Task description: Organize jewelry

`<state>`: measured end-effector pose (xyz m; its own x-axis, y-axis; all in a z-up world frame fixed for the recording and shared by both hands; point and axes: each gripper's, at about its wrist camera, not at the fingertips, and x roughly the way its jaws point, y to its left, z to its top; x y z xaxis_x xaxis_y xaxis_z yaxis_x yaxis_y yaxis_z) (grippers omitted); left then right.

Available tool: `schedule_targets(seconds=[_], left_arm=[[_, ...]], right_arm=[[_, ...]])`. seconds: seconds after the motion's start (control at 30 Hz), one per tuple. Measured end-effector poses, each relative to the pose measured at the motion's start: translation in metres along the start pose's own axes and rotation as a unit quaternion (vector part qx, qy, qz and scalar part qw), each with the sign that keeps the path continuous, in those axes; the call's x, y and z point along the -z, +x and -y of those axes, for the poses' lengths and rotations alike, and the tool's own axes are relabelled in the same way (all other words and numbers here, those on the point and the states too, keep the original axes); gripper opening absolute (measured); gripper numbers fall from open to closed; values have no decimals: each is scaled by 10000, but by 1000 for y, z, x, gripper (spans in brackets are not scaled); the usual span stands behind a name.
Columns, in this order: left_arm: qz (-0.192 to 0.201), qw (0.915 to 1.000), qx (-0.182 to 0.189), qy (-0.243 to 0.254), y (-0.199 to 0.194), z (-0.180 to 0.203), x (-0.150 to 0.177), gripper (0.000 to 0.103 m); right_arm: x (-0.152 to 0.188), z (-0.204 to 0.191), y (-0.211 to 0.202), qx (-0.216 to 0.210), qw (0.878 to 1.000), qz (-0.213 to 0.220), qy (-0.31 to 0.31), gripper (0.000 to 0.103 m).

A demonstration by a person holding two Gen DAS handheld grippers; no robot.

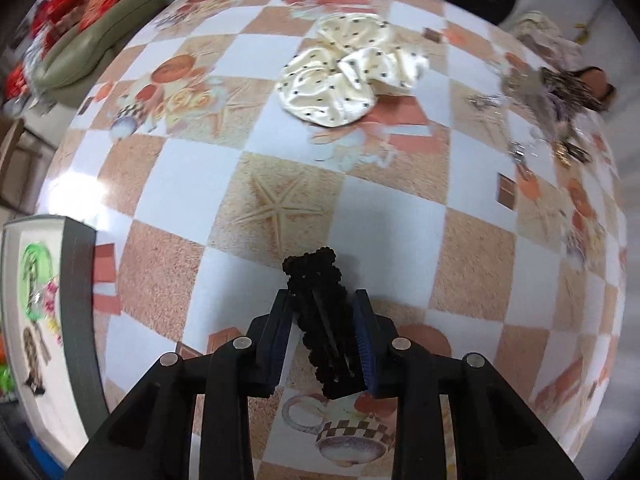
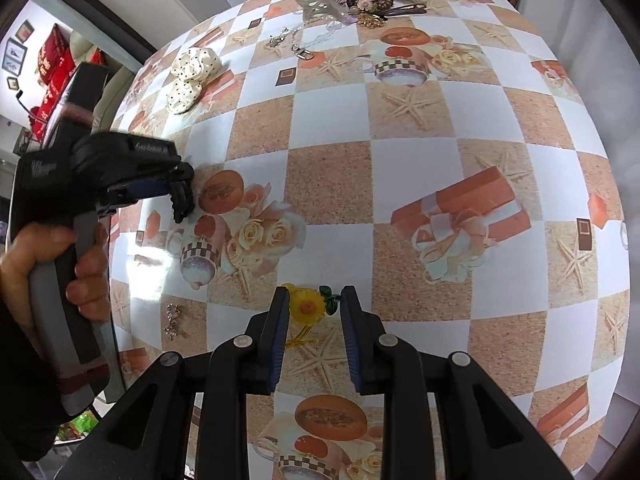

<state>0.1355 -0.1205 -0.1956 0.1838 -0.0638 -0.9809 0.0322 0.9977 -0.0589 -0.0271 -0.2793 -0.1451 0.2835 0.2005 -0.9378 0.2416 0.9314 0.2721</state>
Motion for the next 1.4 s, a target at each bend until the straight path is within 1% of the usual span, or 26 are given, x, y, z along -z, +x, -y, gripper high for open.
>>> schedule_targets(seconds=[0.1,0.23,0.43,0.47,0.57,0.6,0.7,0.97,1.2,1.4], left_arm=[[86,9992,255,284,-9,-4,14,36],[214,9974,399,562,-27,-15,31,36],[337,9955,535,705,-58,-26,41,36],[346,9953,558,710,-63,-24,41,36],[410,9946,617,722,-81,-35,42,36],[426,9945,624,719,-81,-33,37,36],[479,9945,643,671,-90,-44,39,36],[544,9962,564,382,-115,-93,52,36],[545,9977,415,-4,-132,-148,72,36],[540,9976,229,-374,-141,-197,93,36]], right_arm=[[0,0,-1,-9,10000,37,18,28],[-2,1,-3,-53,9999,73,59,28],[-7,-5,-8,-190,9998,77,85,28],[-8,-8,-9,-224,9997,82,83,28],[-13,-16,-14,-239,9997,101,29,28],[-15,-19,-15,-245,9996,103,0,28],[-19,-31,-21,-251,9995,123,-119,28],[-28,-74,-35,-332,9981,140,-505,28],[-33,-130,-42,-513,9937,112,-990,28],[-30,-189,-41,-757,9857,28,-1507,28]])
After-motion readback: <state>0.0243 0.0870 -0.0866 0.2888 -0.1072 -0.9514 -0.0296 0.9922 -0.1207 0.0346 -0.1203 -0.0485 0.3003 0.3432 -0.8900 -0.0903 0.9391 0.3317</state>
